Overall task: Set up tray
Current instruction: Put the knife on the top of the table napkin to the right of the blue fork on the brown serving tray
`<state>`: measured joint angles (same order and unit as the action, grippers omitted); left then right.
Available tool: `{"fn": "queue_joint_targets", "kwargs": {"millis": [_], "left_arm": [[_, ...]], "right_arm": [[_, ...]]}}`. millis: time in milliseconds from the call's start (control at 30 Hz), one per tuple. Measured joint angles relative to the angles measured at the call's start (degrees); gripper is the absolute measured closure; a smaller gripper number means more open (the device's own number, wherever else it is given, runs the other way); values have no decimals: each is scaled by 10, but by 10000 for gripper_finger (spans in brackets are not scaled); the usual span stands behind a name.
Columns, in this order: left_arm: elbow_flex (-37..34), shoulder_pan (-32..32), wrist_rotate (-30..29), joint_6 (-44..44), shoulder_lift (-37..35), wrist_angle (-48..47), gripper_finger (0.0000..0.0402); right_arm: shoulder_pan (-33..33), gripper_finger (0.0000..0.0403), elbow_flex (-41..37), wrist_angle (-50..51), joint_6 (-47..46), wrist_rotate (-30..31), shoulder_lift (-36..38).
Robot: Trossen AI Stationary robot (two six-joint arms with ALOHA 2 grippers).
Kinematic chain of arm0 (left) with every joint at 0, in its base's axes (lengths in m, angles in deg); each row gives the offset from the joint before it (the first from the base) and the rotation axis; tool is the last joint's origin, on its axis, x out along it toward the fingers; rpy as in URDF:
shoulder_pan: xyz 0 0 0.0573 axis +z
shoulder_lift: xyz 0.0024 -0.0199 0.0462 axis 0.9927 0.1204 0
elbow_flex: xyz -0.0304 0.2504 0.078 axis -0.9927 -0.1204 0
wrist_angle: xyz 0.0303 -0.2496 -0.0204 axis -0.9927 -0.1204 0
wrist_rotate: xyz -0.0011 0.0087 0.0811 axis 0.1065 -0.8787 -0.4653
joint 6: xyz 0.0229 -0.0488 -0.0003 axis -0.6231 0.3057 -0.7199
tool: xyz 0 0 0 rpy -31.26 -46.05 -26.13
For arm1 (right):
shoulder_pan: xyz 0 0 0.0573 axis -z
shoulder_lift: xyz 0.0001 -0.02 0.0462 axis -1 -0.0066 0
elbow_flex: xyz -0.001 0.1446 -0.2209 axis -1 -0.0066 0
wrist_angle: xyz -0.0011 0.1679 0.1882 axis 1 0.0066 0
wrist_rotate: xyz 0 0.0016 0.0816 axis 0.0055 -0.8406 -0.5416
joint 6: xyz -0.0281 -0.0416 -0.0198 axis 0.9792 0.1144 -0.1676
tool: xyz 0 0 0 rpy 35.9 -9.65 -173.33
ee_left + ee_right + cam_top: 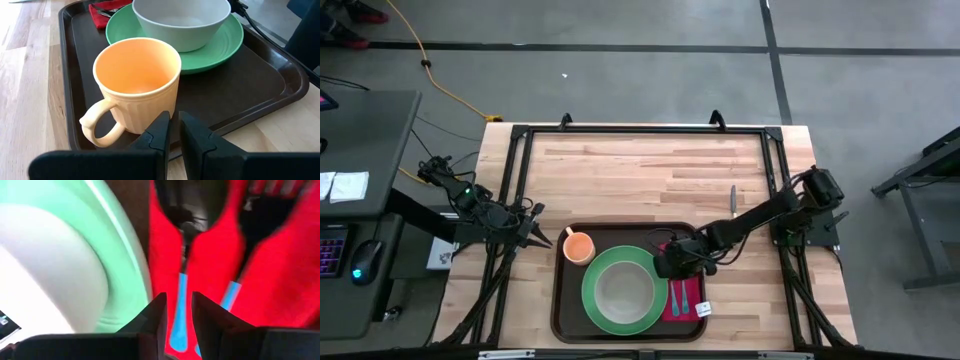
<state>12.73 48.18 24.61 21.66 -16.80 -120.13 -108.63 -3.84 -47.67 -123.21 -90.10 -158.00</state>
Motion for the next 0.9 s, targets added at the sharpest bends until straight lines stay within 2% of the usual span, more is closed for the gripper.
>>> {"fn": "queue_joint_targets", "kwargs": {"millis": [400, 900], "left_arm": [[0, 0, 0, -2, 0, 0, 330], [0, 0, 0, -2, 0, 0, 330]], "right_arm": [[0, 336, 0, 140, -5, 57, 119], [5, 336, 0, 416, -18, 72, 228]]}}
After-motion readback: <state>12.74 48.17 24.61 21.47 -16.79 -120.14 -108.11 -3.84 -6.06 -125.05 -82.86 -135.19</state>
